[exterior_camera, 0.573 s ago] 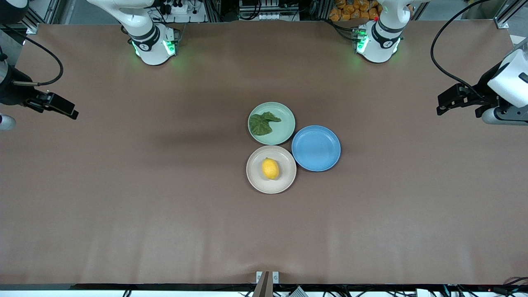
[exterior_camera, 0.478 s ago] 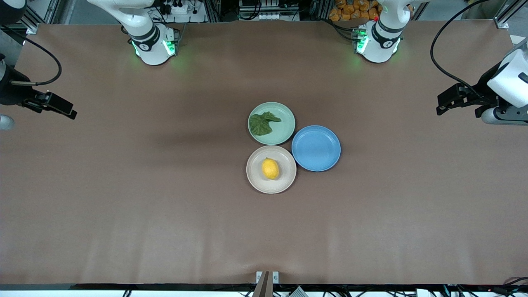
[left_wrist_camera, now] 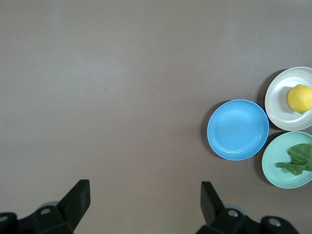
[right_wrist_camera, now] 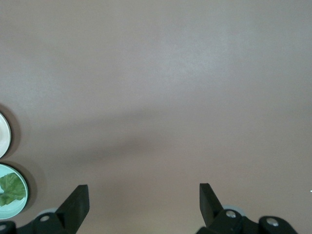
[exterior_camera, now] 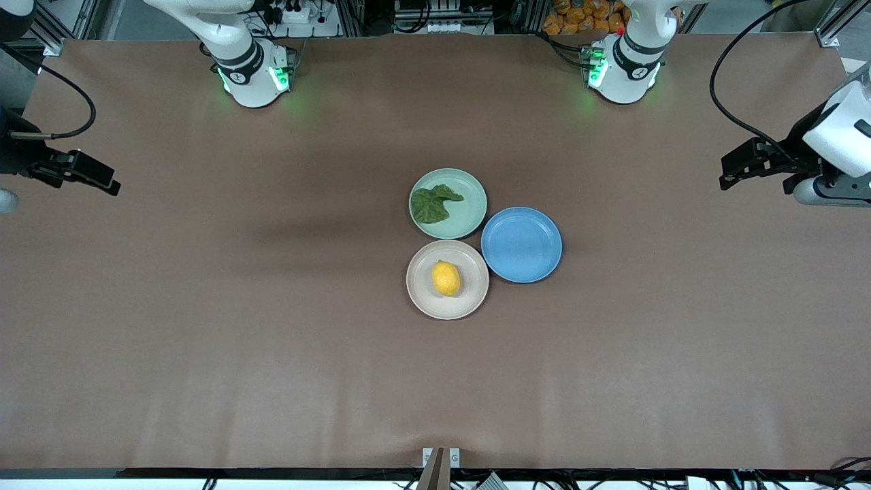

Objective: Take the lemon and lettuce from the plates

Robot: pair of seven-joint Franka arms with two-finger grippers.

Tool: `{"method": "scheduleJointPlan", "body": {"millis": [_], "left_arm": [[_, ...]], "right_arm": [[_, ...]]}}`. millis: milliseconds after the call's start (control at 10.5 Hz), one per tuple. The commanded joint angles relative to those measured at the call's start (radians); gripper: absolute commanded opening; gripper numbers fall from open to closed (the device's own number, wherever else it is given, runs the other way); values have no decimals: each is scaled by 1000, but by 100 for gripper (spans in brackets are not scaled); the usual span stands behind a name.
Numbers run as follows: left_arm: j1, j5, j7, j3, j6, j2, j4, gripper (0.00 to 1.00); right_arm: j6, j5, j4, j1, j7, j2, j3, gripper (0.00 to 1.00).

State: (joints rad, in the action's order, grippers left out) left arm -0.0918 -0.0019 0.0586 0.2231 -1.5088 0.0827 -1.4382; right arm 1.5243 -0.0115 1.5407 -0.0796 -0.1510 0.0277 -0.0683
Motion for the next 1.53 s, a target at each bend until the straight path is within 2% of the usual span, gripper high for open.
{"method": "scheduleJointPlan", "body": {"millis": [0,382,860,1146,1433], "left_arm": [[26,-3,-19,16,-5,14,2,100],[47,-59,-3,28,-149,96,-4,100],[202,-44,202,27,-355,219,-5,100],[254,-44,210,27,-387,313,-2,100],[314,-21,243,22,-493,393,-2,100]], "right_arm": [[2,13,6,-11,30,-14,-4,100],[0,13,6,-9,50,-15,7,100],[-4,13,4,-9,50,-17,7,100],[-4,12,4,-8,44,-17,7,100],[-4,12,7,-5,41,-15,7,100]]}}
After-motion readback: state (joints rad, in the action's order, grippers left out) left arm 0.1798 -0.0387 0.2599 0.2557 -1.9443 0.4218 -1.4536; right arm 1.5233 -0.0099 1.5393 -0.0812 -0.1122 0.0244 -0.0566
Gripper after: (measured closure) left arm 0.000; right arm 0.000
